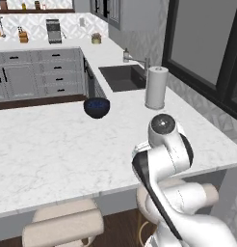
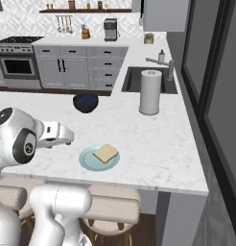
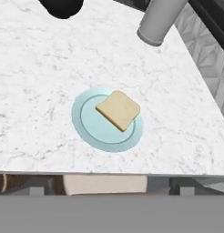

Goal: Start the toaster. Once the lever pops up, take the bread to the plate on the dining counter.

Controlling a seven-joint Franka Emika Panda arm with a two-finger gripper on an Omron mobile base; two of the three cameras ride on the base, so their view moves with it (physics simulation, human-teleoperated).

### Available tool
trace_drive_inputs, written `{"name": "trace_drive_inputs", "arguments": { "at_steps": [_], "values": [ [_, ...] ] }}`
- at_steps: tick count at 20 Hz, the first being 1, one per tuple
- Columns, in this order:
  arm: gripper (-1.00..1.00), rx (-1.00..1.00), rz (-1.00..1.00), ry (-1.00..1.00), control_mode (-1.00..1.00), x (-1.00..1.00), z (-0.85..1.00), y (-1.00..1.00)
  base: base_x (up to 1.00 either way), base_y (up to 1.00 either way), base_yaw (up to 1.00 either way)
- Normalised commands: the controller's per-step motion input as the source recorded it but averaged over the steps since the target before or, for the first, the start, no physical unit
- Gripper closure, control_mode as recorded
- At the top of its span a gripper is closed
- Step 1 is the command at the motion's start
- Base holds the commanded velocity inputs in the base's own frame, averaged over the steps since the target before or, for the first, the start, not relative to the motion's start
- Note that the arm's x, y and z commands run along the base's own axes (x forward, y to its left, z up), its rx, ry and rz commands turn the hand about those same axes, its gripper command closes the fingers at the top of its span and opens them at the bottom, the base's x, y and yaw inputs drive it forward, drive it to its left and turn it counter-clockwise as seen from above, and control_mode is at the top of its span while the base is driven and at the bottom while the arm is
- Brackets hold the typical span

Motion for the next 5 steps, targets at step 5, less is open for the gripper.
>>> {"name": "trace_drive_inputs", "arguments": {
  "at_steps": [5],
  "values": [
    [-1.0,0.02,0.01,-0.01,-1.0,-0.38,0.46,0.31,0.0,0.0,0.0]
  ]
}}
